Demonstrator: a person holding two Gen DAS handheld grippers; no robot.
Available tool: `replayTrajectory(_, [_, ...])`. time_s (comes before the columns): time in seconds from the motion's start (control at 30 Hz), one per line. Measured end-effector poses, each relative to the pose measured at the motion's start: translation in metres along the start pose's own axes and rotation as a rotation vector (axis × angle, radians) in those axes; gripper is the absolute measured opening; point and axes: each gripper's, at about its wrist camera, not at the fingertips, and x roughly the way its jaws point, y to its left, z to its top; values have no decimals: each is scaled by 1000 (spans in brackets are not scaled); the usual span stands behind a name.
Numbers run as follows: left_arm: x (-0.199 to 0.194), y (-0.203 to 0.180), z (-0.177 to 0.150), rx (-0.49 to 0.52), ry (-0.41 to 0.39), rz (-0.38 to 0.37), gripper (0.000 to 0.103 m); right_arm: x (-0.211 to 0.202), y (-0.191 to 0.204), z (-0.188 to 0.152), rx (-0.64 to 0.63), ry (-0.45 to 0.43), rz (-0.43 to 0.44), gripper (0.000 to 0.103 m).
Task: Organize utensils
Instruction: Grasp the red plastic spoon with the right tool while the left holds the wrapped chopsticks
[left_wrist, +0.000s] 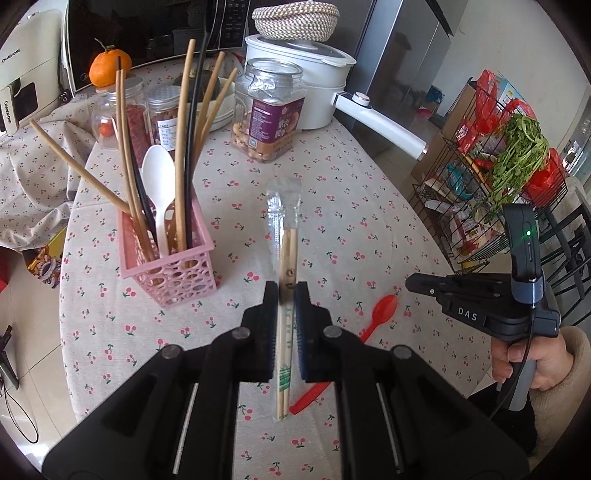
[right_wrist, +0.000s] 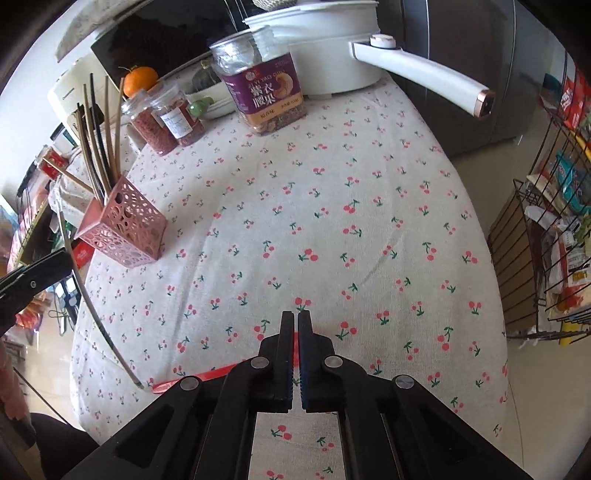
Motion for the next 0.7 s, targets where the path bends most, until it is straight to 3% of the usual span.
replayTrajectory(0.2, [-11, 2, 3, 3, -44, 13, 10, -22, 20, 4, -58, -70, 12, 2])
replayTrajectory(0.27, [-11, 3, 3, 8, -41, 13, 10, -14, 13, 2, -20, -19, -2, 4])
replayTrajectory(0.4, [-7, 3, 1, 8, -23, 17, 10, 21, -11, -9, 123, 172, 11, 22])
replayTrajectory(0.5, [-7, 3, 1, 7, -23, 17, 10, 41, -21, -17, 208, 266, 53, 23])
replayTrajectory(0.6, [-8, 5, 1, 2, -24, 15, 10, 54, -21, -18, 265, 298, 51, 33])
replayTrajectory(0.7, [-9, 8, 0, -1, -23, 15, 10, 57, -10, -10, 254, 275, 28, 43])
